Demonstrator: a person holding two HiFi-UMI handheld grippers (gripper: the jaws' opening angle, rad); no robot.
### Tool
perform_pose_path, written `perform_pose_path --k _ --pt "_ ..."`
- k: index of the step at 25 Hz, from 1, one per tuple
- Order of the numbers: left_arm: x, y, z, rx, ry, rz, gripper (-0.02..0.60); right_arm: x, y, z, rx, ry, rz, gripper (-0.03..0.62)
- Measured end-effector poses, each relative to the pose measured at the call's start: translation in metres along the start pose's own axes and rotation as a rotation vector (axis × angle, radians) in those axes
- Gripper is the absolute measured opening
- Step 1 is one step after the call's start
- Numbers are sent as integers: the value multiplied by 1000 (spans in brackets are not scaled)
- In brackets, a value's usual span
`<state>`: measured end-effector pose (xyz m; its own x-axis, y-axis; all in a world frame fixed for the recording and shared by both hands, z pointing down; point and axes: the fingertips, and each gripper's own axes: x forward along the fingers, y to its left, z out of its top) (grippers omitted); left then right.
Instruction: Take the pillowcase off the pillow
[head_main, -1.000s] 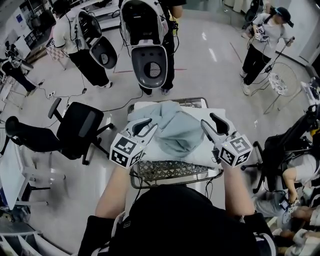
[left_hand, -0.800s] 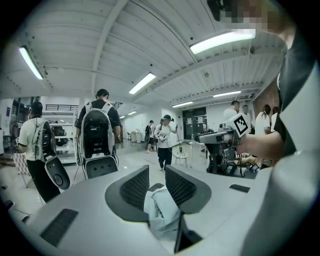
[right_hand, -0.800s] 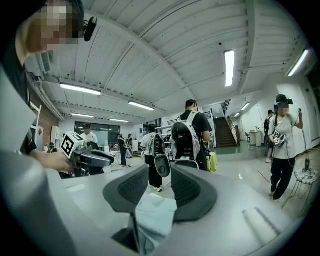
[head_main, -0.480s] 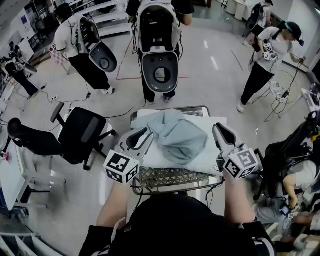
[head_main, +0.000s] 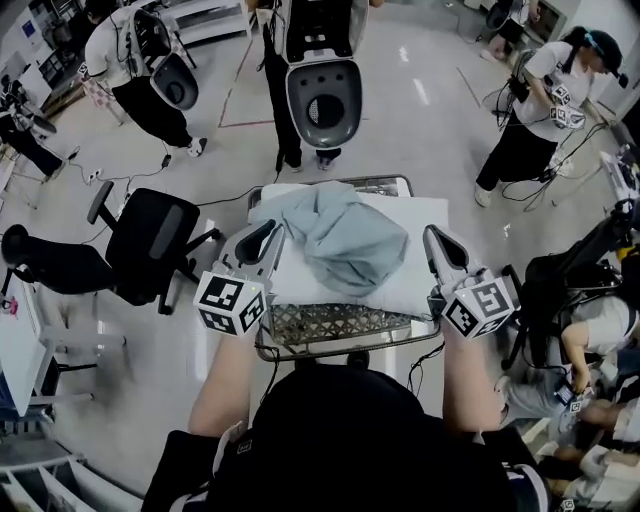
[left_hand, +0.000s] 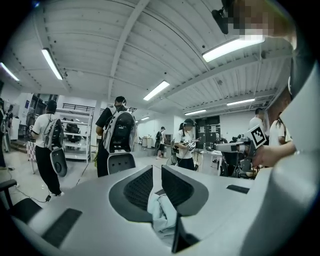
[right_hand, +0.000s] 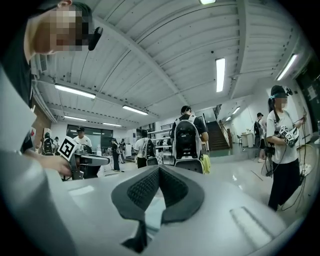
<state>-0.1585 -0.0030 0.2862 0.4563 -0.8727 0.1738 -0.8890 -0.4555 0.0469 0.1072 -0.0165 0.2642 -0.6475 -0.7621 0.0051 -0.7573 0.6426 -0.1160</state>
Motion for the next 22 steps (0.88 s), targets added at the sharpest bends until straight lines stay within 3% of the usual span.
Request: perform_pose_path --k 13,22 --pt "-5 -20 -5 44 17 6 44 -10 -2 -8 -42 42 -1 8" --pt "-8 -13 2 46 -6 12 40 0 7 8 -72 21 16 8"
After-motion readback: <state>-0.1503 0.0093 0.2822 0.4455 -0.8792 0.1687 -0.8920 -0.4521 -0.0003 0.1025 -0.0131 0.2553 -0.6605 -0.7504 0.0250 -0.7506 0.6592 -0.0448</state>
